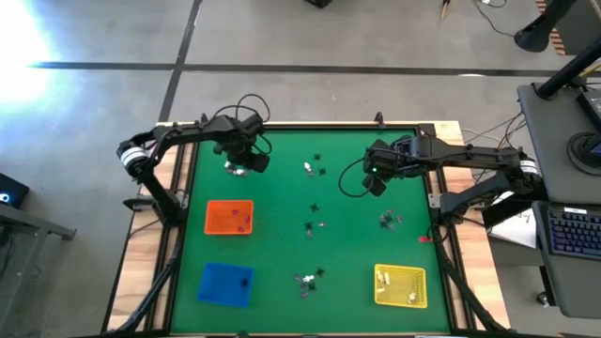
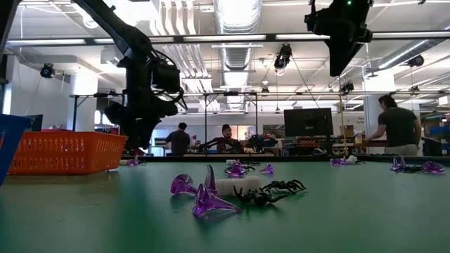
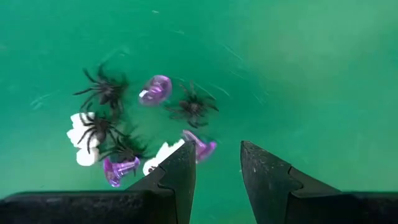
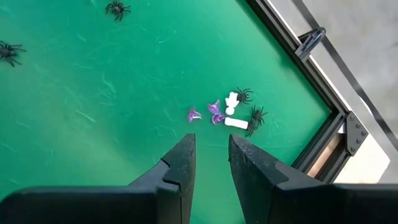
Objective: Sort Halloween decoration
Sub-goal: Put the black spider toy into the blue bin
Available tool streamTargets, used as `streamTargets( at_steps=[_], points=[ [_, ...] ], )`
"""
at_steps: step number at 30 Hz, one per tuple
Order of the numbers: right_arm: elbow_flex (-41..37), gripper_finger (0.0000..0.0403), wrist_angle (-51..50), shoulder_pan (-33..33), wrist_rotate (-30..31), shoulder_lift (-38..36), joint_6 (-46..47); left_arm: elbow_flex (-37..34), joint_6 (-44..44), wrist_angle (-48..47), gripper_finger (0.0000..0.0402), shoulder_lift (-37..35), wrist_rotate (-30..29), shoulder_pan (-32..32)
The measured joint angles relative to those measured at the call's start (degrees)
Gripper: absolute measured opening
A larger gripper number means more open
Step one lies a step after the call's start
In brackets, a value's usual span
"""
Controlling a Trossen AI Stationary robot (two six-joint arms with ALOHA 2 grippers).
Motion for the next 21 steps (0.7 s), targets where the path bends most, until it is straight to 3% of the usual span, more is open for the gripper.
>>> streamTargets(
  at_steps=[21],
  points=[
    [0.0, 0.0089, 0.4, 0.1, -0.5, 0.0, 0.5, 0.1, -3.4, 4.3, 0.0109, 7.0, 0.0, 2.0]
  ],
)
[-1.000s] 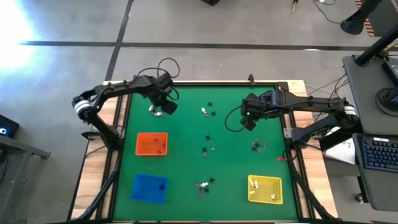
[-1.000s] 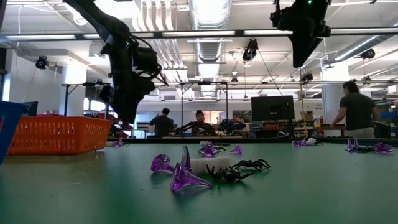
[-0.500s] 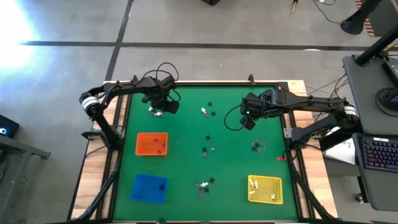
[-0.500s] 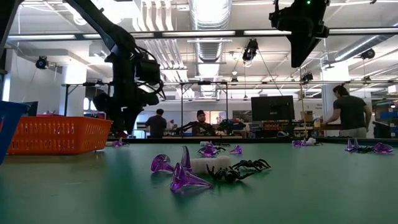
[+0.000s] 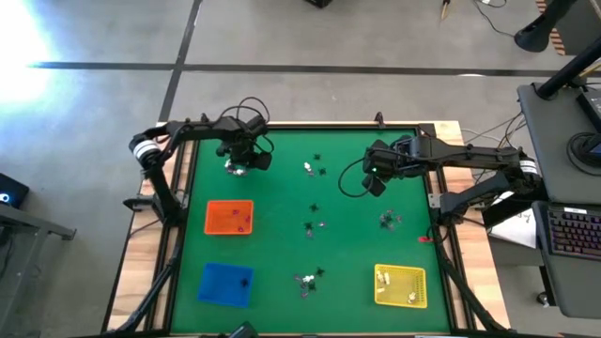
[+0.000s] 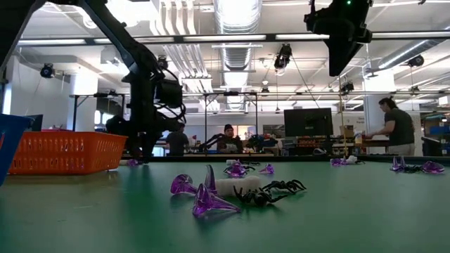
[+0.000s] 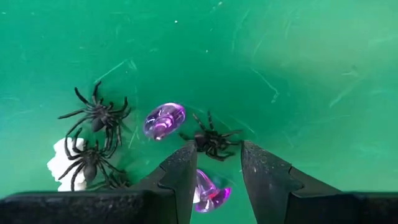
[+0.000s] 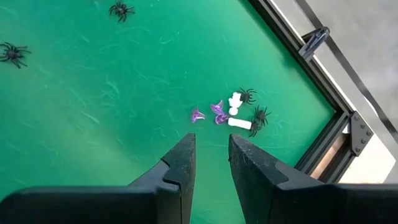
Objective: Sort Halloween decoration
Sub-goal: Put the black spider toy into the blue bin
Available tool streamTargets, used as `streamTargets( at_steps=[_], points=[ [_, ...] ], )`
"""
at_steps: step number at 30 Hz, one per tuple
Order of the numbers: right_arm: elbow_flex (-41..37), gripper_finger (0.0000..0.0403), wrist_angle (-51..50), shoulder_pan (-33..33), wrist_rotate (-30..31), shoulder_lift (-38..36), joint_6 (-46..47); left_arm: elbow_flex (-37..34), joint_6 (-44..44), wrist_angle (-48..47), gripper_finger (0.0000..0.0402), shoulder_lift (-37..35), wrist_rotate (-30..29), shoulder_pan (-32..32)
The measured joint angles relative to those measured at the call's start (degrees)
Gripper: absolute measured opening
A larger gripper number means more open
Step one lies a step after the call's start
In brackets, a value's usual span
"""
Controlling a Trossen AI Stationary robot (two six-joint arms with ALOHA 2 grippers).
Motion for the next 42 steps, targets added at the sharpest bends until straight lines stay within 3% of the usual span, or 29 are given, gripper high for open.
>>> streamTargets(
  at_steps=[14, 23, 33, 42],
  points=[
    [0.0, 0.0089, 0.1, 0.0, 0.0, 0.0, 0.7, 0.1, 0.5, 0.0, 0.0073, 1.1, -2.0, 0.1],
    [0.0, 0.0089, 1.4, 0.0, 0.0, 0.0, 0.7, 0.1, 2.6, 0.0, 0.0005, 1.2, -4.1, 0.0],
    [0.0, 0.0089, 1.6, 0.0, 0.0, 0.0, 0.6, 0.2, 7.4, -4.2, 0.0000, -0.8, -5.1, -0.1],
    [0.0, 0.0089, 2.6, 0.0, 0.1, 0.0, 0.1, 1.4, 9.7, -9.0, 0.0000, -9.0, -3.0, -2.9]
  ],
)
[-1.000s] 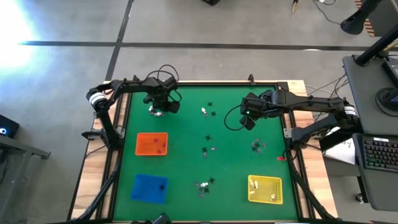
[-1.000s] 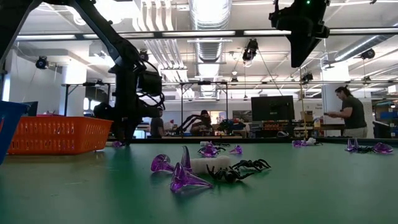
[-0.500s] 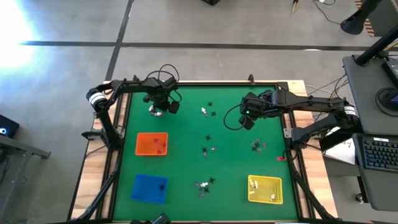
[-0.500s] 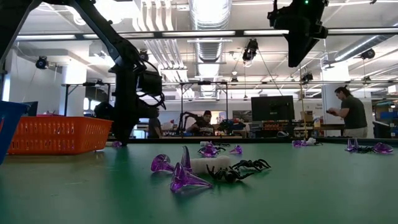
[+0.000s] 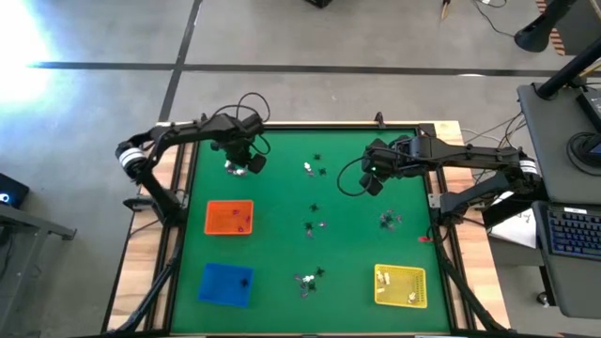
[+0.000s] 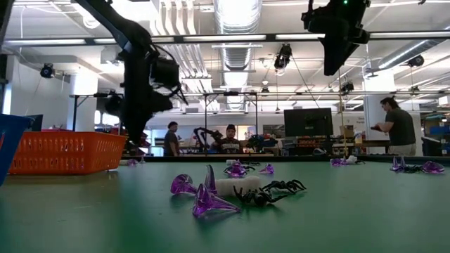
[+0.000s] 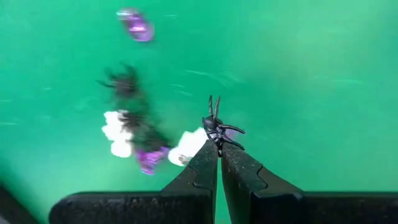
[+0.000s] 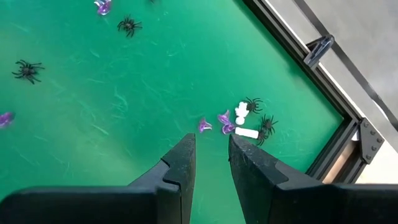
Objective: Sort Halloween decoration
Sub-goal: Put the black spider toy into the blue bin
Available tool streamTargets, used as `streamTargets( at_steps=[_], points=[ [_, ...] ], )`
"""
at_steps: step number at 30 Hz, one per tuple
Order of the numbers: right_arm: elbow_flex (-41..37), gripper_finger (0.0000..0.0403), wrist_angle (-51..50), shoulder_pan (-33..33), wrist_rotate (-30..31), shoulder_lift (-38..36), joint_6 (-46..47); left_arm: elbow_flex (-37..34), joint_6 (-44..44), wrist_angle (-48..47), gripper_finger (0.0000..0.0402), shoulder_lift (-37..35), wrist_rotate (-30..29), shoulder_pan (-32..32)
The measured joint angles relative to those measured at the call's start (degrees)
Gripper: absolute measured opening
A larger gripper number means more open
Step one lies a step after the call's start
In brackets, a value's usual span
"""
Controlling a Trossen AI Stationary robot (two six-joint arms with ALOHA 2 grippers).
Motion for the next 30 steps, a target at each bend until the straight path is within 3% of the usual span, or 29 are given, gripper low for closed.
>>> streamTargets(
  at_steps=[12, 20, 30],
  points=[
    [0.0, 0.0089, 0.3, 0.0, 0.4, 0.0, -1.1, 0.1, -1.2, -6.5, 0.0000, -10.0, 7.6, -9.6],
    [0.0, 0.0089, 0.4, 0.0, 0.5, 0.0, -2.0, 0.0, -7.8, -12.2, 0.0000, -17.1, 10.6, -24.2],
    [0.0, 0.0089, 0.4, 0.0, 0.4, 0.0, -1.2, 0.0, -19.0, -12.7, 0.0000, -21.3, 13.7, -42.5]
  ],
)
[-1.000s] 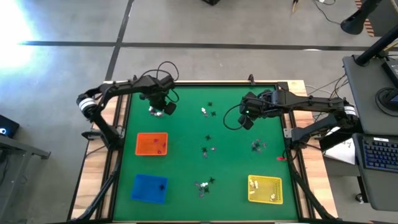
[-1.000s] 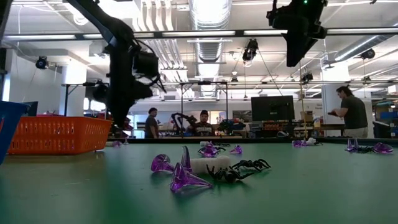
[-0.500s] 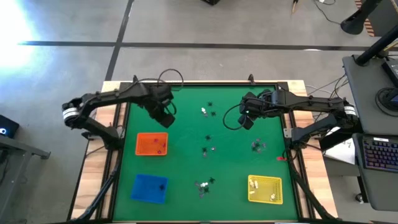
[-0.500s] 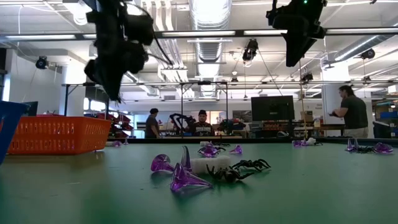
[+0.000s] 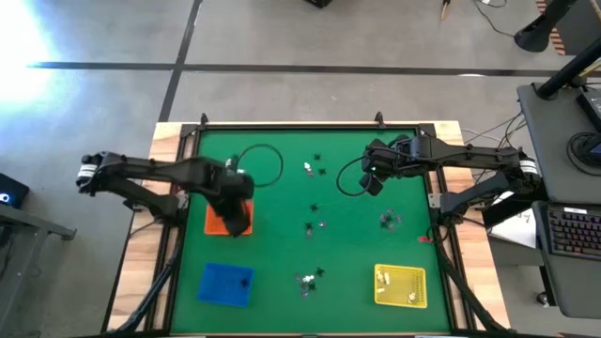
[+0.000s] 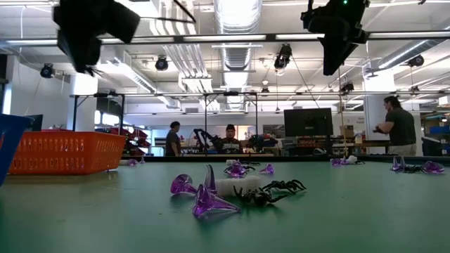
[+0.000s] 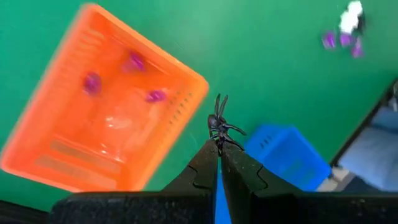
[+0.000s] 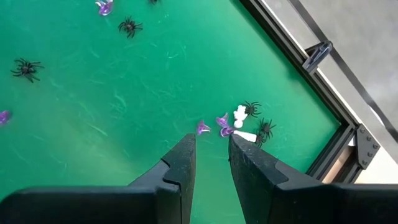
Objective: Sort Halloween decoration
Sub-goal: Put the black spider toy into the blue bin
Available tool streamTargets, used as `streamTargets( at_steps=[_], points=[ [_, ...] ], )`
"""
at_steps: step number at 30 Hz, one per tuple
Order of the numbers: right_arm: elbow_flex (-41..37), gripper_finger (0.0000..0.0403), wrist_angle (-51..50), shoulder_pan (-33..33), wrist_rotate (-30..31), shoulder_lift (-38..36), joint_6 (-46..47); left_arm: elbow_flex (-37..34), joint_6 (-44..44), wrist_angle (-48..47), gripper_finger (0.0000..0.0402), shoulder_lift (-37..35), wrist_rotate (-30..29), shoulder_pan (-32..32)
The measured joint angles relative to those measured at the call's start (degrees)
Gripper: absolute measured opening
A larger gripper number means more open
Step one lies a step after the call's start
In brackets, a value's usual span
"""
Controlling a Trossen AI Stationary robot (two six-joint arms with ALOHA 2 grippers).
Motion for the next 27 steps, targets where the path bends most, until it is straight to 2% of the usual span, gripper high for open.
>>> streamTargets(
  at_steps=[6, 14, 21, 27],
  points=[
    [0.0, 0.0089, 0.0, 0.0, -0.2, 0.0, 1.1, 0.0, -5.7, 1.2, 0.0000, 1.0, 0.0, -11.4],
    [0.0, 0.0089, 0.0, 0.0, -1.8, 0.0, 10.5, 0.0, -9.6, 8.7, 0.0000, 4.9, -0.6, -23.1],
    [0.0, 0.0089, 0.0, 0.4, -7.2, 0.0, 16.3, 0.0, -10.2, 10.2, 0.0000, 8.8, -0.6, -30.5],
    [0.0, 0.0089, 0.0, 1.9, -10.5, 0.0, 18.3, 0.0, -9.4, 10.5, 0.0000, 13.0, -0.6, -33.2]
  ],
)
